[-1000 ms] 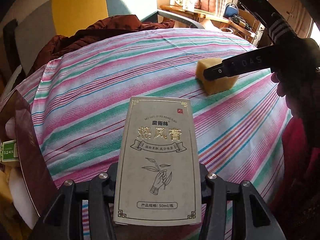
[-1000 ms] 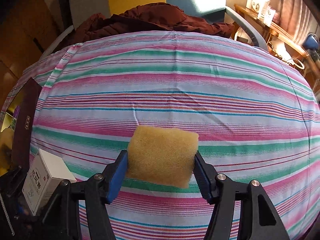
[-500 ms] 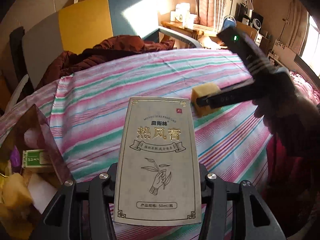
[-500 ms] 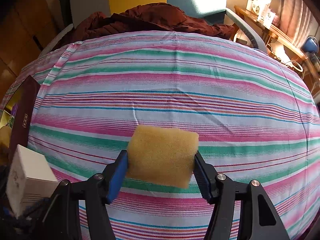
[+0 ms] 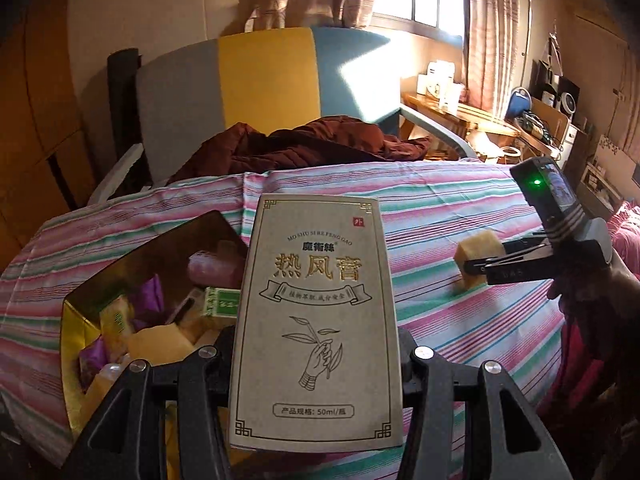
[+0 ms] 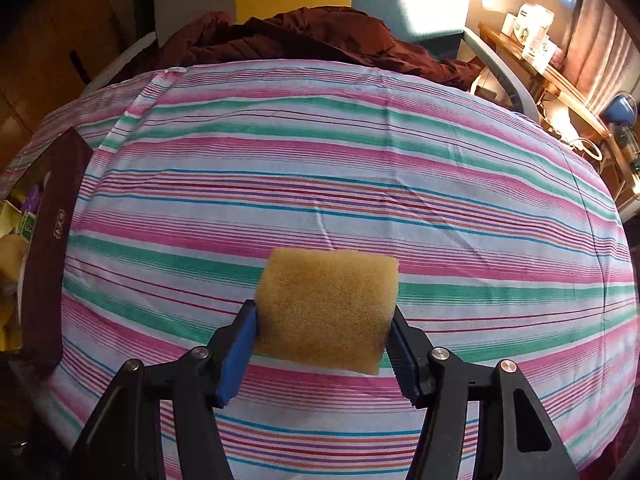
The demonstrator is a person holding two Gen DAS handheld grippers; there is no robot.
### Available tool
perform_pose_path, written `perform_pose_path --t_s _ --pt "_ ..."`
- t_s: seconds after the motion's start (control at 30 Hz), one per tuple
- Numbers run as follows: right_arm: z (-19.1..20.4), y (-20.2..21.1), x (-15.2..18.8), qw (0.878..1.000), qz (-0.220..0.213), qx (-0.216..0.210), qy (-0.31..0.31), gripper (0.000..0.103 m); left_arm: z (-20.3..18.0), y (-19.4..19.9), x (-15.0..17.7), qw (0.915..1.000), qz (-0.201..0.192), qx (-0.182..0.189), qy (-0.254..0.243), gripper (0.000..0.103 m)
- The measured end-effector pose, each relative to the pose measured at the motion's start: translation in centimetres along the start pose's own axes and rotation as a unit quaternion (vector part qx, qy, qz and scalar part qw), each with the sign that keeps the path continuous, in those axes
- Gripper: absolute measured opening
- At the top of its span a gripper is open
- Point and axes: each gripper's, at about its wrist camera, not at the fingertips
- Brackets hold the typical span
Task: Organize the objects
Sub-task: 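Lift the white box and yellow sponge and carry them toward the tray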
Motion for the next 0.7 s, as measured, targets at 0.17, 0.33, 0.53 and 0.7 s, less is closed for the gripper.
perform_pose_path --t_s 0.17,0.33,0.53,0.7 --pt "3.7 1.6 1.4 0.999 -0.013 -0.03 0.011 0.061 2.5 0.9 1.5 0.9994 0.002 -0.028 0.023 0.052" --pt "7.8 3.5 2.5 0.997 -0.03 -0.074 0.02 0.061 4.4 1.8 2.8 0.998 0.0 -0.048 0.041 0.052" --pt "11.8 5.2 3.6 0.991 -0.042 -0.124 0.029 0.061 6.5 2.5 4.9 0.996 0.009 -0.062 0.065 0.052" --pt "15.1 6.5 4.4 0.985 -0.046 -0.158 0.051 0.061 8.3 3.3 6.7 0.9936 0.016 -0.069 0.088 0.052"
Point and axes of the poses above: each gripper's, at about its wrist camera, not at the fingertips, and y roughly against the way its jaws point, z to its left, x to its underside, and after that the axes turned 12 degrees about -y, right-handed
